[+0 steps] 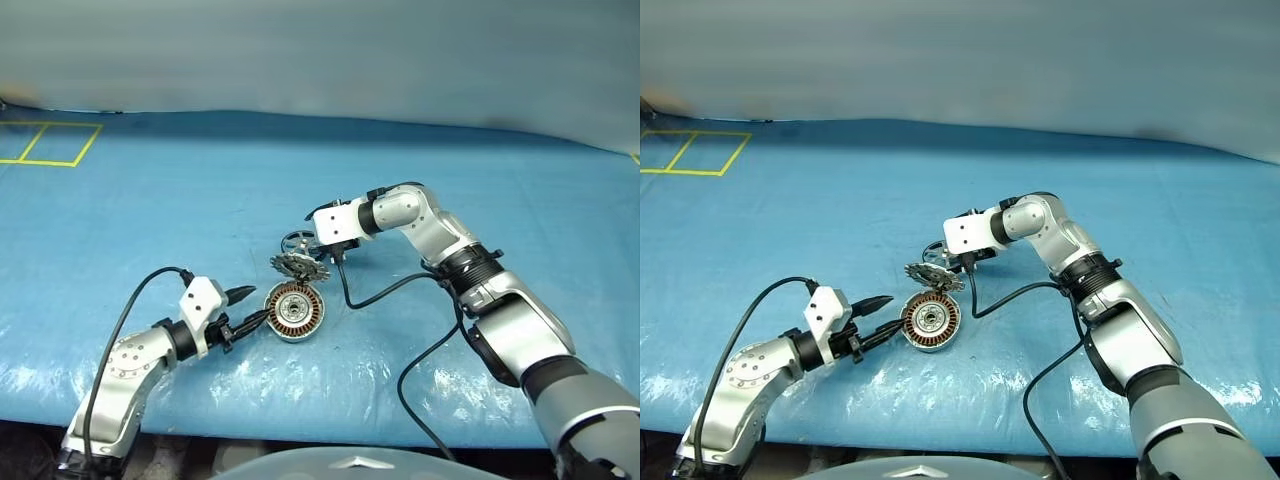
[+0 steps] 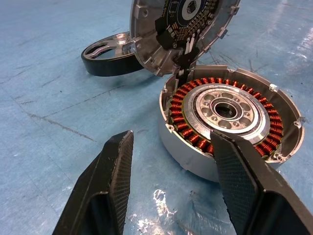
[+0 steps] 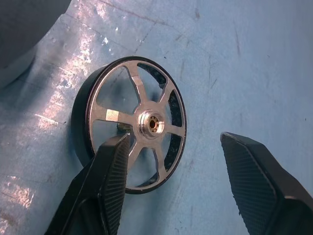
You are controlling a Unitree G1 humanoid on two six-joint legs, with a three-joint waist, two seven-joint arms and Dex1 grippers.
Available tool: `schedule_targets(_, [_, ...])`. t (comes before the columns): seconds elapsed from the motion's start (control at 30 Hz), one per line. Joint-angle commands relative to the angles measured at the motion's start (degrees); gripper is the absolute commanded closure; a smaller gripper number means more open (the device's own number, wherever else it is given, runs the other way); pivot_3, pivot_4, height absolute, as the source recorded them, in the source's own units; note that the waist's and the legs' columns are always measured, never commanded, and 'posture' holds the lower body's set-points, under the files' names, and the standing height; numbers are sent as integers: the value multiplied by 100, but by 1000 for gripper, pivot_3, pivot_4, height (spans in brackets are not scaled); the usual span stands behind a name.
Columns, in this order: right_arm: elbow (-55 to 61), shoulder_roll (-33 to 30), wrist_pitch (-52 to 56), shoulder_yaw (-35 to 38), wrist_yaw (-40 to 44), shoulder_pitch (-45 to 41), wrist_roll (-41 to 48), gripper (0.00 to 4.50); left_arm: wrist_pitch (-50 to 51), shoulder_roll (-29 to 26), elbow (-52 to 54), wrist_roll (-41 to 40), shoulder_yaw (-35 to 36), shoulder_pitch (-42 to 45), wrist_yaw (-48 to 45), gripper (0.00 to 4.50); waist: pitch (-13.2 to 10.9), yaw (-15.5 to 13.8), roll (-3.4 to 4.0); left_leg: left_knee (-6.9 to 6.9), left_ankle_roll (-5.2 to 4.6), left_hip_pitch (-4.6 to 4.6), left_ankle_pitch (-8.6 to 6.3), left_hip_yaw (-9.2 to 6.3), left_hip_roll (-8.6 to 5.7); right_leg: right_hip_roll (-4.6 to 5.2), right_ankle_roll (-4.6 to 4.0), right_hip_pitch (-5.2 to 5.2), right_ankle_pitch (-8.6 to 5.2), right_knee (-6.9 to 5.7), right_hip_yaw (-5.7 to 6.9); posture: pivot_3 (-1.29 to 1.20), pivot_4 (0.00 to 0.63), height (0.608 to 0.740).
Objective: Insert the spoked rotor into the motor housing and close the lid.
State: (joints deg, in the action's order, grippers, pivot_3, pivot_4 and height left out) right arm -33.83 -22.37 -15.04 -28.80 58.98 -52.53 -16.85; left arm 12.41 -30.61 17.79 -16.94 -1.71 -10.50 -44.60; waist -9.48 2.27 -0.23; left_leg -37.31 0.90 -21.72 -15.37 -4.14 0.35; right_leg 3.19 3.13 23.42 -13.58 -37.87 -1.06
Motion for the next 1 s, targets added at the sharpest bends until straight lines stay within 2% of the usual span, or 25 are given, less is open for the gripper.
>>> schedule_targets(0.03, [213, 35, -166, -7, -10, 92, -28, 1408, 18, -52, 14, -14, 3, 58, -36, 1827, 0, -3, 0, 0, 0, 0, 0, 0, 0, 0, 0, 0, 0, 0, 0, 0, 150, 740])
schedule_targets(0.37, [34, -31, -694, -179, -511, 317, -491, 1408, -4, -20, 9, 79, -51, 51, 7, 1827, 0, -7, 0, -1, 2, 0, 1, 0, -1, 0, 0, -1, 0, 0, 0, 0, 150, 740])
schedule_targets(1.0, [99, -218, -1046, -408, -541, 481, -1015, 1408, 38, 29, -103, 30, -90, 126, 55, 1827, 0, -12, 0, -5, 6, 3, 4, -1, -1, 0, 0, -6, 0, -2, 0, 0, 150, 740])
